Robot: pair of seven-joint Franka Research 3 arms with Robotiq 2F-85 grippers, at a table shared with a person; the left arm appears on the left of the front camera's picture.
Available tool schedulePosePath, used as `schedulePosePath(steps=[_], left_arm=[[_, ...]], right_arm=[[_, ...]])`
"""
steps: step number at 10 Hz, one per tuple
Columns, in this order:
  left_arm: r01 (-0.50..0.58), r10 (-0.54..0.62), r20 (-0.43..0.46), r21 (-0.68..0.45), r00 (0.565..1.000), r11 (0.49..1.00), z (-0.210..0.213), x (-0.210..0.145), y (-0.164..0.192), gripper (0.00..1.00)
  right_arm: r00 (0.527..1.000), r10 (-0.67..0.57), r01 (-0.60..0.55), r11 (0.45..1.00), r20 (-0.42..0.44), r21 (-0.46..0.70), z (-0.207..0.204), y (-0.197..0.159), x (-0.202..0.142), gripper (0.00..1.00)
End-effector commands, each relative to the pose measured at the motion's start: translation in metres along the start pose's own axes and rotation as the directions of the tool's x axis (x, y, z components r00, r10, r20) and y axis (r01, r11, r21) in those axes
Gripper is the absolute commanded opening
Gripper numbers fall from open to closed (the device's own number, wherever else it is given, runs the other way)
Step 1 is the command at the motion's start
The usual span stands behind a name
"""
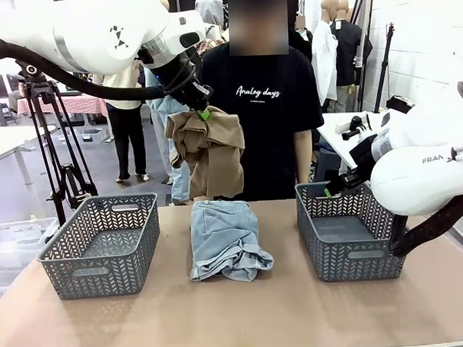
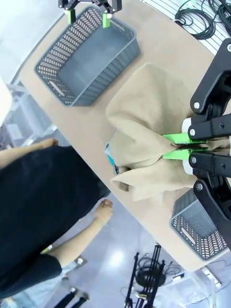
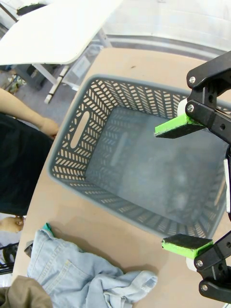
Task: Sort the tops and bottoms.
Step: Lift clothes from the center of the table with your left hand, then sort the clothes according to human instructions.
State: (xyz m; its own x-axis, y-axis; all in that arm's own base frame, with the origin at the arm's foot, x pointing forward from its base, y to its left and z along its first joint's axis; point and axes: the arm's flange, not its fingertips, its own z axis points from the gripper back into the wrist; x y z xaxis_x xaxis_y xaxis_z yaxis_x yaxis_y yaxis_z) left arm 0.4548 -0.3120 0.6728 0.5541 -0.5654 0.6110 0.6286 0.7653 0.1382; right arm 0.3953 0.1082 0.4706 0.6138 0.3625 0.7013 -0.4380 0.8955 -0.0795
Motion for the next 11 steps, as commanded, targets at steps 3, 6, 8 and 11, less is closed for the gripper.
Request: schedulePosePath(steps=[3, 6, 8, 11], left_arm=[[-0.001, 0.001, 0.008, 0.004, 1.000, 1.000, 0.0044, 0.0006, 0.0004, 0.00], [-0.001, 0.001, 0.008, 0.004, 1.000, 1.000, 0.0044, 0.0006, 0.0004, 0.00], [-0.001, 0.001, 0.008, 0.004, 1.000, 1.000, 0.0044, 0.0006, 0.0004, 0.00], [-0.001, 0.001, 0.008, 0.004, 1.000, 1.000, 0.0044, 0.0006, 0.0004, 0.00]], right_arm=[[1.000, 0.005, -0.005, 1.000, -0.001, 0.000, -0.0008, -0.0009, -0.0004, 1.00], [1.000, 0.005, -0.005, 1.000, -0.001, 0.000, -0.0008, -0.0009, -0.0004, 1.00], [1.000, 0.005, -0.005, 1.000, -0.001, 0.000, -0.0008, -0.0009, -0.0004, 1.00], [1.000, 0.005, -0.005, 1.000, -0.001, 0.000, -0.0008, -0.0009, -0.0004, 1.00]])
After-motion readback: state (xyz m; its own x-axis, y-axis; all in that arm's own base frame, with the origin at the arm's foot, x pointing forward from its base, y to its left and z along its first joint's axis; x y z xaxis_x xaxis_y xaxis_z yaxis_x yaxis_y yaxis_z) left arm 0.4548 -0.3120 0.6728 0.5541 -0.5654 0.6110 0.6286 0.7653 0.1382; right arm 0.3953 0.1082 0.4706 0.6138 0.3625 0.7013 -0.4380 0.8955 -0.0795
